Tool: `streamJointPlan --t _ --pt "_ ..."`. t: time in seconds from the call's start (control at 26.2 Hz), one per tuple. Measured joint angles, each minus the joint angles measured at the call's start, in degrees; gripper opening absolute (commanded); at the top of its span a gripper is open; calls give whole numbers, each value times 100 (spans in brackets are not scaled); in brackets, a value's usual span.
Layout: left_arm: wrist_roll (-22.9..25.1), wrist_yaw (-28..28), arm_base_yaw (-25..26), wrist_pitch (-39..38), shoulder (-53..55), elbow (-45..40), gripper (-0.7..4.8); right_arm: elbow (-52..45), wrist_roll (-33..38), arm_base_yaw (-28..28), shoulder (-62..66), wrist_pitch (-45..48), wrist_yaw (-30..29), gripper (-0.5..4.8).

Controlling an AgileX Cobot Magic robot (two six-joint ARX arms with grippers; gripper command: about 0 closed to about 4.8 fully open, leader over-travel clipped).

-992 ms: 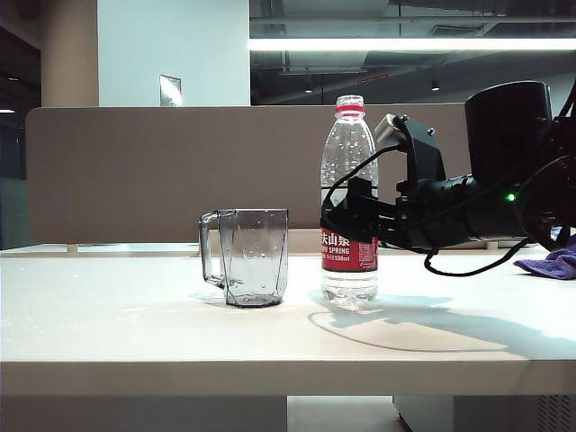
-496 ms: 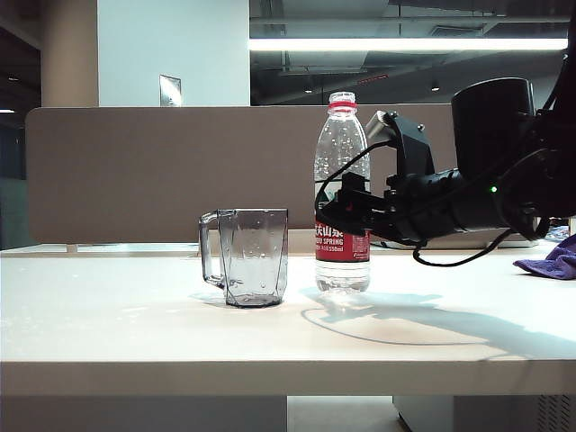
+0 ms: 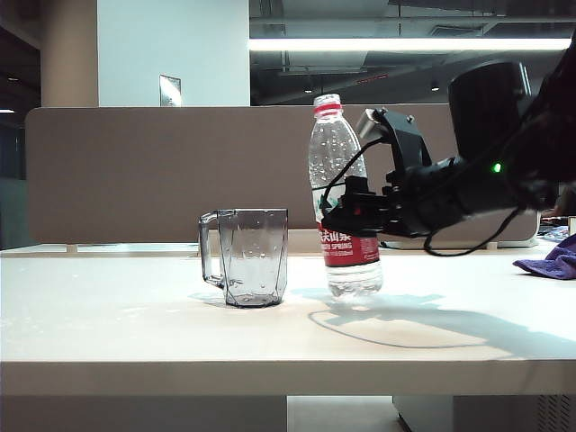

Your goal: Pick up the mineral water bottle on the table and pour a little water into the mug.

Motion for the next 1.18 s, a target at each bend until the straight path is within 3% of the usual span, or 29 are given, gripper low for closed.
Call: streamJointPlan --t 0.46,0.69,0.99,1.18 --pt "0 0 0 0 0 0 -5 417 -2181 2 -1272 -2634 973 292" --pt "0 0 0 0 2 0 -5 1414 -3807 13 -1366 -4284 1976 292" --pt "0 0 0 0 2 0 -5 1617 -5818 264 -1366 -4498 2702 292" --pt "-2 -2 0 0 2 0 -5 1617 -6485 289 -1366 -4470 3080 292"
